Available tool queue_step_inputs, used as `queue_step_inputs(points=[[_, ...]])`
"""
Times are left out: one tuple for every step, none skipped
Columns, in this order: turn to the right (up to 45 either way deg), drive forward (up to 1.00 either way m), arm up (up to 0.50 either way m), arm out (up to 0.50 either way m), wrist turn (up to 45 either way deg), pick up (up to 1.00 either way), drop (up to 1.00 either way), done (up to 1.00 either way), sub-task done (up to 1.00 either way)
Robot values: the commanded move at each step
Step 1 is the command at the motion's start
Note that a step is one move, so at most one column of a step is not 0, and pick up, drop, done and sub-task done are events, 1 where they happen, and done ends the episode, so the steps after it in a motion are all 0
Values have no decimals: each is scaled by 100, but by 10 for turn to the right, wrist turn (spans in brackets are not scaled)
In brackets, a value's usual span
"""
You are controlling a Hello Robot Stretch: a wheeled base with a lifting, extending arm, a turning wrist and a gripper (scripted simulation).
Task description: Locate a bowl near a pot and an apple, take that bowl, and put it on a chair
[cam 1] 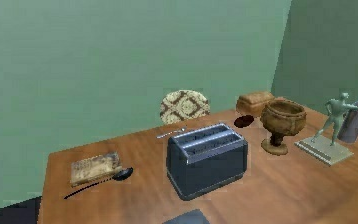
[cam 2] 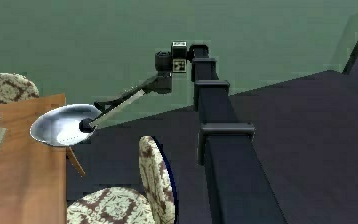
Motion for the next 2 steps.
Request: queue_step_inputs(points=[[0,0,-38,0,0,0,0,0,0],[0,0,-50,0,0,0,0,0,0]])
